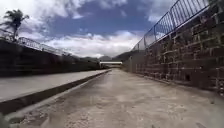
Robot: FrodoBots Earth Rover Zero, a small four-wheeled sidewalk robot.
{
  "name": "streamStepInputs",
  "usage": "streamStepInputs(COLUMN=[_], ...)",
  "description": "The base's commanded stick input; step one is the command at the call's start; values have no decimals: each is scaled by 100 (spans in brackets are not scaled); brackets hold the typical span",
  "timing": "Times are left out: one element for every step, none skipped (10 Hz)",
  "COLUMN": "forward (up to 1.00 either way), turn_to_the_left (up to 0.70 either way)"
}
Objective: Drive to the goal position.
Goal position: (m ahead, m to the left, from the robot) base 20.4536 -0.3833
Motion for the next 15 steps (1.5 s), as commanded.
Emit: streamStepInputs(forward=[100, 100, 100, 100, 100, 100, 100, 100, 100, 100, 100, 100, 100, 100, 100], turn_to_the_left=[0, 0, 0, 0, 0, 0, 0, -27, -27, -27, 0, 0, 0, 0, 0])
